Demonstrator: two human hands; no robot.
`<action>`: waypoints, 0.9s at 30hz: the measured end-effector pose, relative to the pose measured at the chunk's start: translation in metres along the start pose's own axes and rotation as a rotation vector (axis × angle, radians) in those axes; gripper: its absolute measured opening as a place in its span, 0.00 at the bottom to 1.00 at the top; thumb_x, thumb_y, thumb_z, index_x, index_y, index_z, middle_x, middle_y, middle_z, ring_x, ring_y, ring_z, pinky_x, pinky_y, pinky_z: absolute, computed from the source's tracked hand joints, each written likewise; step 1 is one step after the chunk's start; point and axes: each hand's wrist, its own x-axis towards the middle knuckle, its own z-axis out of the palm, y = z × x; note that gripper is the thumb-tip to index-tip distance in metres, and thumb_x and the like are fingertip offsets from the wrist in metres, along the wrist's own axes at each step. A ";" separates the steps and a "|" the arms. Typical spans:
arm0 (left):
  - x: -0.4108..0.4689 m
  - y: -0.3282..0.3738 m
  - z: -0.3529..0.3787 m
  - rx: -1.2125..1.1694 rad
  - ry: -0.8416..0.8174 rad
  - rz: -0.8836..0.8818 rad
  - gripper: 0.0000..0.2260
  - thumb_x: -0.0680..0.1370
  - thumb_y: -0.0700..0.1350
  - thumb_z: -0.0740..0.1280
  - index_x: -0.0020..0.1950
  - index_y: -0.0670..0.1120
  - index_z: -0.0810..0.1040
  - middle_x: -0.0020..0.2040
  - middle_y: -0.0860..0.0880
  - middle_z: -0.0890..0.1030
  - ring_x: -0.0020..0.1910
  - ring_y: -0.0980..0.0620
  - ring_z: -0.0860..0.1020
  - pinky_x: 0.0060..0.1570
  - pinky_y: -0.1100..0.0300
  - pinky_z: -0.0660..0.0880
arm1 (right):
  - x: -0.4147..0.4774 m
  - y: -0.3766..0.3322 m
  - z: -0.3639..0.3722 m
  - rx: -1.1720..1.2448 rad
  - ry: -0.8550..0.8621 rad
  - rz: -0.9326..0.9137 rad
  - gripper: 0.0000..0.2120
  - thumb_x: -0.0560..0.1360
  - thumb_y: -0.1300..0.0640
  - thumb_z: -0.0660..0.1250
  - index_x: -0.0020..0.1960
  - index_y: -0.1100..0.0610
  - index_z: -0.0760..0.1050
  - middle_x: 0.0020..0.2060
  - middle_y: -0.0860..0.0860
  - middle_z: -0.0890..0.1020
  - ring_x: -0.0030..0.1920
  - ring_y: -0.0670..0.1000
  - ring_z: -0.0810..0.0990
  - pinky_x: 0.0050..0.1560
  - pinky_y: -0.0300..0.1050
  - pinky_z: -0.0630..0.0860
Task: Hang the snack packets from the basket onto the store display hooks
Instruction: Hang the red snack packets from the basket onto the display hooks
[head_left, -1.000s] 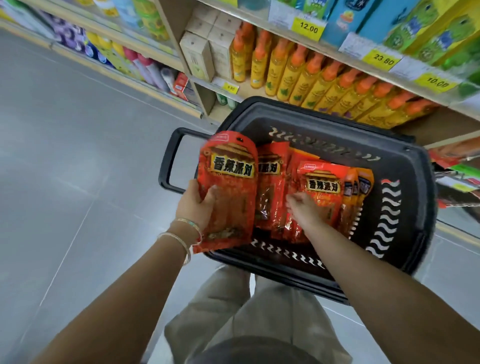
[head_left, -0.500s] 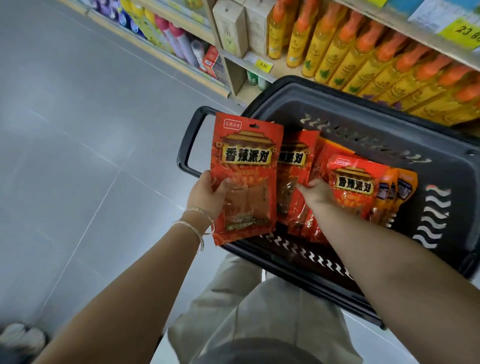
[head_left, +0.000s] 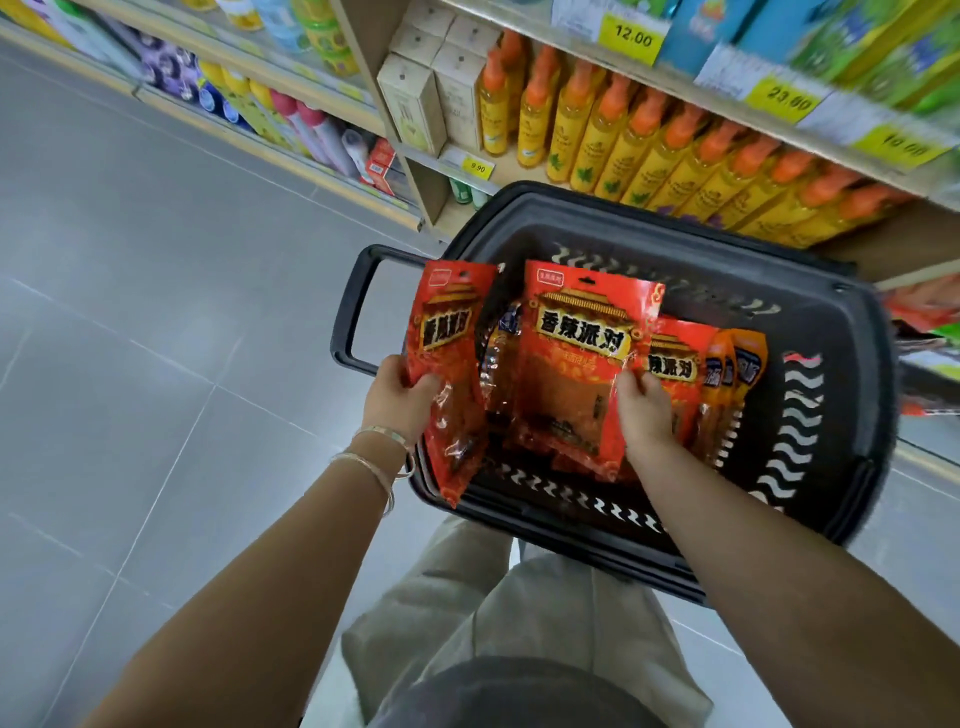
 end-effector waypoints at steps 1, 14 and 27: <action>-0.003 0.005 -0.002 -0.045 -0.019 0.002 0.08 0.72 0.42 0.67 0.50 0.48 0.71 0.42 0.49 0.78 0.41 0.47 0.78 0.41 0.56 0.76 | -0.004 -0.001 -0.006 0.095 -0.001 0.036 0.06 0.74 0.50 0.62 0.47 0.50 0.73 0.35 0.47 0.76 0.40 0.54 0.76 0.37 0.42 0.66; -0.067 0.086 0.018 -0.031 -0.212 0.328 0.15 0.78 0.56 0.61 0.59 0.49 0.76 0.47 0.53 0.78 0.50 0.50 0.74 0.54 0.59 0.67 | -0.129 -0.013 -0.128 0.160 0.313 -0.344 0.19 0.76 0.42 0.63 0.55 0.56 0.79 0.47 0.50 0.82 0.49 0.48 0.78 0.50 0.41 0.70; -0.230 0.100 0.152 0.086 -0.493 0.724 0.09 0.78 0.56 0.61 0.53 0.55 0.76 0.47 0.59 0.78 0.48 0.58 0.75 0.53 0.60 0.67 | -0.233 0.162 -0.270 0.492 0.694 -0.263 0.05 0.77 0.49 0.64 0.46 0.47 0.78 0.40 0.42 0.82 0.43 0.43 0.81 0.43 0.37 0.77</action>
